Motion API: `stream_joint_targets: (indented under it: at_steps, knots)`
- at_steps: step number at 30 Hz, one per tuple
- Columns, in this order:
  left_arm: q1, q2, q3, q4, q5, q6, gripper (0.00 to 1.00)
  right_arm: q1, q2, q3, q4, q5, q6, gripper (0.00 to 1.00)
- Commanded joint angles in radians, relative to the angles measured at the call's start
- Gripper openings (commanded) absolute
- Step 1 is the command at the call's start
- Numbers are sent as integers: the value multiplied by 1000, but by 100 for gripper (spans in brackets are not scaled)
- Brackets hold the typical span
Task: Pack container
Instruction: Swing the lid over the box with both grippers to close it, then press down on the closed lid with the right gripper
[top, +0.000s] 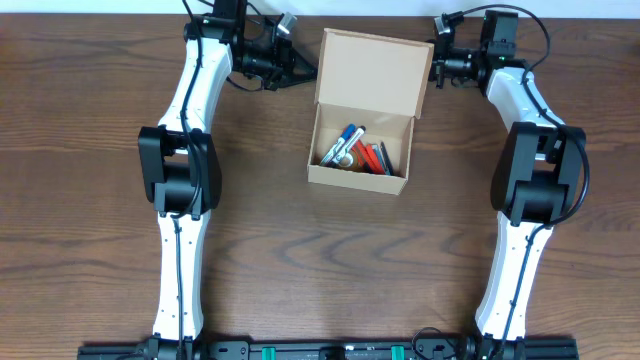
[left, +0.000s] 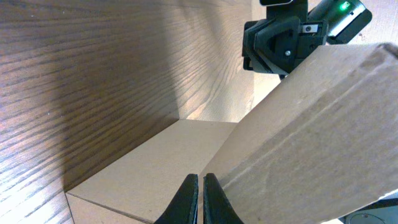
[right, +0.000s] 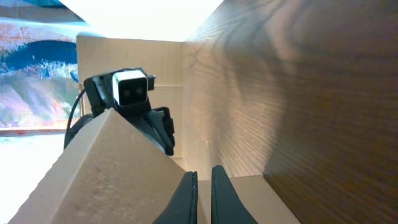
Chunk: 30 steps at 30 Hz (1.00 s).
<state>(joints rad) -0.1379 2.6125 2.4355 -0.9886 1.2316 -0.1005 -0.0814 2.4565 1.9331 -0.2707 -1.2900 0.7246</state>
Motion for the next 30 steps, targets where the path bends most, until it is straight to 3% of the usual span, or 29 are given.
stream_joint_targets:
  at_steps: [1, 8, 20, 26, 30]
  knots:
    - [1, -8, 28, -7, 53, 14, 6, 39, -18, 18, -16, -40, 12, 2]
    - [1, -17, 29, -16, 97, 15, 6, 79, -57, 18, -108, -68, -25, 2]
    - [1, -126, 29, -148, 4, 131, 6, 125, -264, 18, -531, 136, -307, 2]
    - [1, -163, 29, -182, -5, 135, 6, 129, -295, 18, -673, 174, -387, 2]
    - [1, -178, 29, -263, -13, 206, 6, 149, -297, 18, -800, 278, -459, 2]
